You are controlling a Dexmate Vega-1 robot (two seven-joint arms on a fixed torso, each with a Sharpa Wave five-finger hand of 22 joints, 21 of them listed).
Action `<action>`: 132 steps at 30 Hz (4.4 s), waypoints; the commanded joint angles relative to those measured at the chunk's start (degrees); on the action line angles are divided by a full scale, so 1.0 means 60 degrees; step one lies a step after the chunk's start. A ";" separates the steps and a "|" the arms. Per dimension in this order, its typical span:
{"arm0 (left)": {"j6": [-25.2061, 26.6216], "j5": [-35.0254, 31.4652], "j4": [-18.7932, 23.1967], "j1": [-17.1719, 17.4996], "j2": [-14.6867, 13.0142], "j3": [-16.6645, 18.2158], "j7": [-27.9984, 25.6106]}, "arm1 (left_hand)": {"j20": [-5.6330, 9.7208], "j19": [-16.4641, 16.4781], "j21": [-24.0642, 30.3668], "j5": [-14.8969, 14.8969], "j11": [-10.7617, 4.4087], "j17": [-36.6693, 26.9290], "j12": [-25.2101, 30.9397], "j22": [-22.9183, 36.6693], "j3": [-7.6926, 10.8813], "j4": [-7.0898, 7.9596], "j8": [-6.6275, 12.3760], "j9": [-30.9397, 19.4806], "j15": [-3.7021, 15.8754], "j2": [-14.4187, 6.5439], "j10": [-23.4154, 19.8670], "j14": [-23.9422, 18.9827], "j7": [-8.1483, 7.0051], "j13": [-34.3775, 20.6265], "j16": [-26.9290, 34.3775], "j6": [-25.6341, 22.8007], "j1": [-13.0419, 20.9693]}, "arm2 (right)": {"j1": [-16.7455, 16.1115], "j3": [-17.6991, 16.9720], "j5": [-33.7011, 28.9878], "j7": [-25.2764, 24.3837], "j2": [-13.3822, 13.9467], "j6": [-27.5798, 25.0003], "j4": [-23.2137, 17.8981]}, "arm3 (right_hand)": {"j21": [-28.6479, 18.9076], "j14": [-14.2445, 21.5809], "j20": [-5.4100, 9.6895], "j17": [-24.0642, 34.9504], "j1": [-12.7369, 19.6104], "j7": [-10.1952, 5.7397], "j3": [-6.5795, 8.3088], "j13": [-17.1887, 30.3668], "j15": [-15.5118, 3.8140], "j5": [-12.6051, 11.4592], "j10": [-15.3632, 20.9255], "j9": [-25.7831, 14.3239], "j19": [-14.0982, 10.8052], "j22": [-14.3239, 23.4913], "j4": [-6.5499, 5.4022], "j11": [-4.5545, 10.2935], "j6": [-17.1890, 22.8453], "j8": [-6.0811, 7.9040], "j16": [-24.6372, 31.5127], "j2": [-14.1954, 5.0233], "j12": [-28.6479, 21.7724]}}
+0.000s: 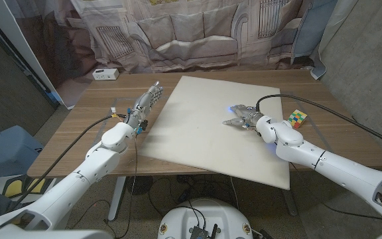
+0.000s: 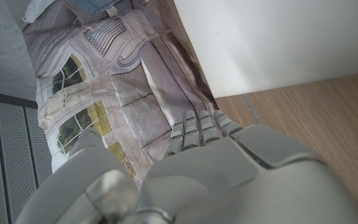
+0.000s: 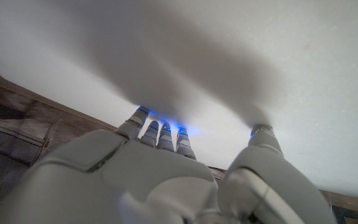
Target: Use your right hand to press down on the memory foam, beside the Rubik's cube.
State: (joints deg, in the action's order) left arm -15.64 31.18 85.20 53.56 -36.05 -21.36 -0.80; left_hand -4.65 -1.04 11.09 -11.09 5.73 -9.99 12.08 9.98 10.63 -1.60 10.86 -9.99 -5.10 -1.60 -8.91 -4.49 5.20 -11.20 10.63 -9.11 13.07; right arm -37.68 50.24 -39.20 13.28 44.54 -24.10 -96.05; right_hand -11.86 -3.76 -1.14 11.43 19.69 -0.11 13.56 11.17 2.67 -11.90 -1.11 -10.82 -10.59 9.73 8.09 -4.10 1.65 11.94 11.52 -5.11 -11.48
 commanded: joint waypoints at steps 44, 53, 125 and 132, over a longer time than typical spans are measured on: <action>0.0018 -0.0028 0.0206 0.0209 0.0002 -0.0041 -0.0116 | -0.0118 -0.0016 0.0002 0.0018 -0.0011 -0.0041 0.0017 0.0050 0.0065 -0.0130 0.0032 -0.0043 -0.0052 -0.0158 0.0026 0.0075 0.0023 -0.0018 0.0009 -0.0178 0.0061 | -0.0430 -0.0368 0.0215 -0.0461 0.0441 -0.0242 -0.0840 | 0.0030 0.1112 -0.0014 0.0067 0.0440 -0.0092 0.0201 0.0042 -0.0031 0.0230 0.0984 -0.0054 -0.1056 0.0028 0.0042 0.0098 0.0802 -0.0027 0.0218 0.0110 -0.0119; -0.0022 0.0000 0.0155 0.0205 0.0006 -0.0014 -0.0090 | -0.0128 -0.0030 0.0002 0.0022 -0.0012 -0.0042 0.0020 0.0051 0.0068 -0.0142 0.0028 -0.0043 -0.0054 -0.0165 0.0020 0.0084 0.0028 -0.0018 0.0006 -0.0183 0.0064 | -0.0452 -0.0416 0.0240 -0.0465 0.0378 -0.0142 -0.0765 | 0.0052 0.1052 -0.0025 0.0065 0.0475 -0.0051 0.0222 0.0046 -0.0017 0.0230 0.0881 -0.0057 -0.1036 0.0029 0.0055 0.0081 0.0651 -0.0091 0.0181 0.0091 -0.0069; -0.0409 0.0243 -0.0448 0.0042 -0.0042 0.0150 0.0414 | 0.0043 0.0004 0.0040 0.0046 0.0044 -0.0044 0.0044 0.0051 0.0073 -0.0235 0.0018 -0.0046 -0.0102 -0.0201 -0.0043 0.0031 0.0049 -0.0020 0.0025 -0.0286 0.0062 | -0.1313 -0.1470 0.0200 -0.2222 0.0214 -0.0622 -0.2028 | 0.0161 0.0755 -0.0138 0.0182 -0.0045 -0.0154 0.0040 0.0065 0.0057 0.0262 0.0682 -0.0070 -0.0425 0.0040 -0.0259 0.0080 0.0192 -0.0122 0.0141 0.0066 -0.0097; -0.0332 0.0276 -0.0536 -0.0048 -0.0025 0.0091 0.0520 | 0.0038 0.0002 0.0039 0.0047 0.0042 -0.0044 0.0044 0.0051 0.0074 -0.0241 0.0016 -0.0046 -0.0100 -0.0204 -0.0044 0.0021 0.0042 -0.0020 0.0028 -0.0288 0.0062 | -0.1490 -0.1689 0.0578 -0.2619 0.0168 -0.0554 -0.2097 | 0.0124 0.0831 -0.0106 0.0217 -0.0354 -0.0115 -0.0060 0.0066 0.0035 0.0257 0.0869 -0.0071 -0.0485 0.0042 -0.0429 0.0119 0.0421 -0.0033 0.0188 0.0027 -0.0150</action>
State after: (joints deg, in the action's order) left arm -18.43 32.51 82.67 53.97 -36.19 -20.33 1.34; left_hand -4.73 -1.13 11.09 -11.09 5.73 -9.99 12.08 9.99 10.85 -2.78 10.86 -9.99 -5.42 -2.50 -8.91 -4.18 5.42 -11.20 10.63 -10.55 13.51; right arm -45.02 42.02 -38.55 1.02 45.88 -27.97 -107.82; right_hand -10.86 1.02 -2.05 12.40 18.18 -0.99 13.05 11.48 2.74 -10.37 3.51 -11.21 -13.10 9.87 5.99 -3.38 3.42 11.33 12.30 -5.07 -11.91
